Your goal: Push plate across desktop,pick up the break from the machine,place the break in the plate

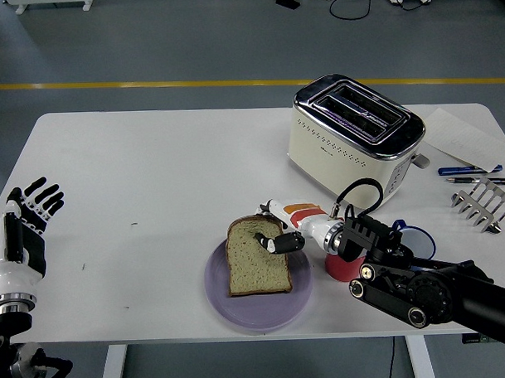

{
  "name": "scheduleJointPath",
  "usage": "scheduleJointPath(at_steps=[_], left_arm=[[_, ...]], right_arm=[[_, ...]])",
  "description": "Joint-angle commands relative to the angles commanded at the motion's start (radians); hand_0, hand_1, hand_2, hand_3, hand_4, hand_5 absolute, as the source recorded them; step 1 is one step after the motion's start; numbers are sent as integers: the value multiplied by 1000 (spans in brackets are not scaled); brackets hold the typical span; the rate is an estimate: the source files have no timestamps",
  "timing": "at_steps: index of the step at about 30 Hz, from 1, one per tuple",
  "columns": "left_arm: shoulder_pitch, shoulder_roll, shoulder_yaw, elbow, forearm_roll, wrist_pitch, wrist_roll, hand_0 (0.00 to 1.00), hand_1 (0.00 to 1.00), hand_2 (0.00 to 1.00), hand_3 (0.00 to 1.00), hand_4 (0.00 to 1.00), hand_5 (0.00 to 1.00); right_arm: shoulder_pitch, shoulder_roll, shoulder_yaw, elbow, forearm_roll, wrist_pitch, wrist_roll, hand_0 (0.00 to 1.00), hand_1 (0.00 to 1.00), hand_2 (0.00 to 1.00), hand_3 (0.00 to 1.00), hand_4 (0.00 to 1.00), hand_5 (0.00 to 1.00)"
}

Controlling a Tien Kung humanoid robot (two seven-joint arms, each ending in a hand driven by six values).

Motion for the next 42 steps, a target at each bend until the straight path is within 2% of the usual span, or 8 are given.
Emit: scheduleJointPath(at_steps=[4, 9, 10, 22, 27, 28, 35, 42], left_arm=[[1, 1, 2, 2, 1, 1, -2, 744, 678, 666, 679, 458, 998], [4, 1, 7, 3, 1, 3, -3, 744, 678, 666, 679, 458, 998], [4, 1, 8, 3, 0, 3, -3, 744, 674, 665, 675, 457, 998], [0, 2, 2, 2, 5, 5, -2, 741, 671, 659, 665, 444, 998], [-2, 2, -5, -1, 5, 5, -4, 741, 671, 659, 665, 444, 998], [-3, 2, -6, -1, 5, 5, -4, 740, 670, 659, 665, 443, 998], [-5, 1, -7, 2, 2, 9, -5, 740, 670, 658, 663, 443, 998], [-6, 0, -10, 3, 1, 9, -5, 740, 669, 658, 662, 443, 998]], right_arm=[[-3, 3, 4, -8, -38, -5, 9, 633, 676, 715, 918, 802, 315], [-5, 8, 20, -11, -54, -44, 25, 633, 676, 715, 918, 802, 315], [-5, 8, 26, -10, -56, -56, 29, 723, 733, 788, 998, 803, 318], [-9, -14, 135, 44, -26, -138, 65, 726, 731, 771, 966, 795, 344], [-38, -56, 272, 191, 53, -121, 122, 726, 731, 771, 966, 795, 344], [-47, -67, 307, 230, 79, -113, 144, 682, 684, 706, 854, 729, 343], [-96, -115, 515, 455, 239, -60, 230, 663, 668, 676, 787, 652, 351], [-179, -147, 750, 596, 465, 23, 218, 661, 669, 686, 757, 588, 389]])
